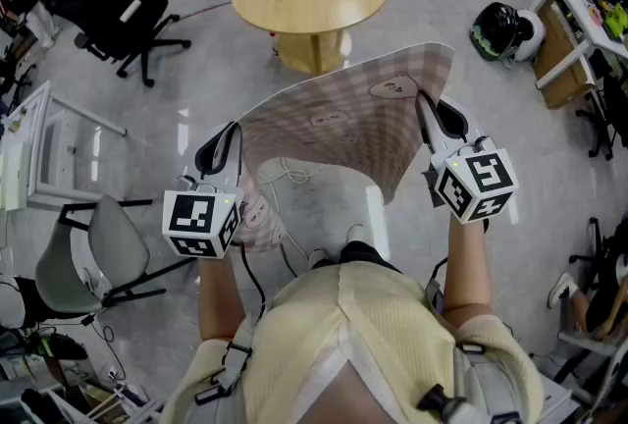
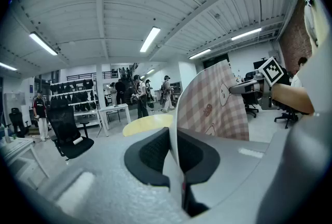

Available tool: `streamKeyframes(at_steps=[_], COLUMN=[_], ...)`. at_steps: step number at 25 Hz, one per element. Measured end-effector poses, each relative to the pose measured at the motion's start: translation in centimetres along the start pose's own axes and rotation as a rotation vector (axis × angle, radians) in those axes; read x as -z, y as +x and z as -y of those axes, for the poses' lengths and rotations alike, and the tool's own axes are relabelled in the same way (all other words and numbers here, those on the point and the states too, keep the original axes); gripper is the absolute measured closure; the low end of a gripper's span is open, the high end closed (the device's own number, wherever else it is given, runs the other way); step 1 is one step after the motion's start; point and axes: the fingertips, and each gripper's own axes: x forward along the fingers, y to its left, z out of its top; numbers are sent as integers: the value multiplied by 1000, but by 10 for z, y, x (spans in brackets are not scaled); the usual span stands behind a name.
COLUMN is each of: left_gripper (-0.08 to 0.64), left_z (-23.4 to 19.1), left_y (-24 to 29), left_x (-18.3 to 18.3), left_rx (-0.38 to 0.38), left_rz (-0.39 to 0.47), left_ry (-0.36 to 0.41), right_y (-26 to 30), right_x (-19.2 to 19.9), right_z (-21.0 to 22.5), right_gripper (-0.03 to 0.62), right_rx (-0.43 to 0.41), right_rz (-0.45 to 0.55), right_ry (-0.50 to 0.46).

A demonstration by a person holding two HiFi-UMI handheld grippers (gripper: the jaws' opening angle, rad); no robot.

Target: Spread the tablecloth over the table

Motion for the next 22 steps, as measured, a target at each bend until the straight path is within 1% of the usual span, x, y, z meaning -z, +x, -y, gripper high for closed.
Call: streamKeyframes(at_steps=[8,12,17,22], left_gripper=[554,554,555,555], left_z=[11,7,7,11], left_y=[24,33,44,61], left_x=[-1,-1,-1,-8], left_rx=[-10,-18,-32,-43], left_rz=[-26,-46,-74,-83], left_ry=[-4,3,35,62], right_y=[11,23,34,42], right_x=[7,7,9,8], right_z=[27,33,41,58], right_gripper=[583,583,583,583], right_rx=[-24,-39,-57,-69], right_rz=[-12,-16,-27,-26], right_ry=[24,20,10,1])
